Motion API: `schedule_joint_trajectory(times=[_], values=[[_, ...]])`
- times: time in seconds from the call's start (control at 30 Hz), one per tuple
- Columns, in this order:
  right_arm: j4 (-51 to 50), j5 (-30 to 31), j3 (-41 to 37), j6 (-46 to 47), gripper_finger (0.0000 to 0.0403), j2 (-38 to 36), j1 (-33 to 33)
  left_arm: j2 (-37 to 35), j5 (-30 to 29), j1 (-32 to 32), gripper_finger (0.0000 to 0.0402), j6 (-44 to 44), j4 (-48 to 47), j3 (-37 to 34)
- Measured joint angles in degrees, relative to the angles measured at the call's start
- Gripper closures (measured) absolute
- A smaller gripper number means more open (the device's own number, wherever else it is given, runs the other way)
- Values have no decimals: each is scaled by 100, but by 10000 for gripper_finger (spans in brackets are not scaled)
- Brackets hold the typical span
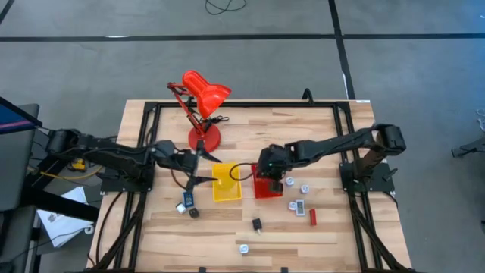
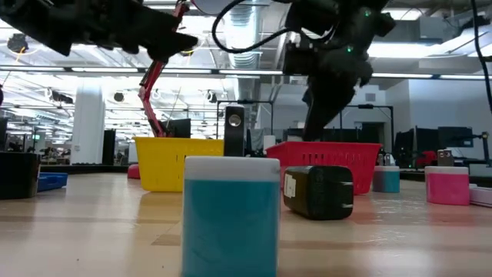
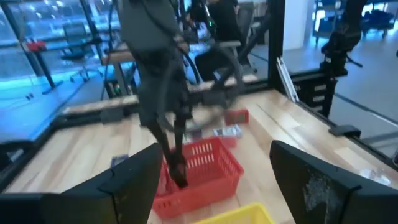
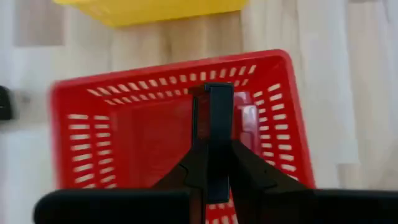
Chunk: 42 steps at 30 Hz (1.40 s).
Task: Pick & Place Office items
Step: Put the black digital timer into the red bin
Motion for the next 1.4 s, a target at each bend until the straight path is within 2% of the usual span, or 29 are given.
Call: schedule_joint_trajectory(times=[0.2,0.53,0.67,1.03,1.4], values=[[-28,125,3,-187,367,354,14,-258,21,-15,110,3,6,-162],[-38,232,2,-438,367,391,91,-275,6,-15,110,3,-9,-193],[-83,419,-1,-440,367,508,162,-275,1,-15,110,3,-9,-193],[-15,428,6,-296,340,540,151,-275,2,-15,110,3,-15,-193],[-11,426,6,-175,336,556,143,-275,3,-15,110,-17,-18,-193]])
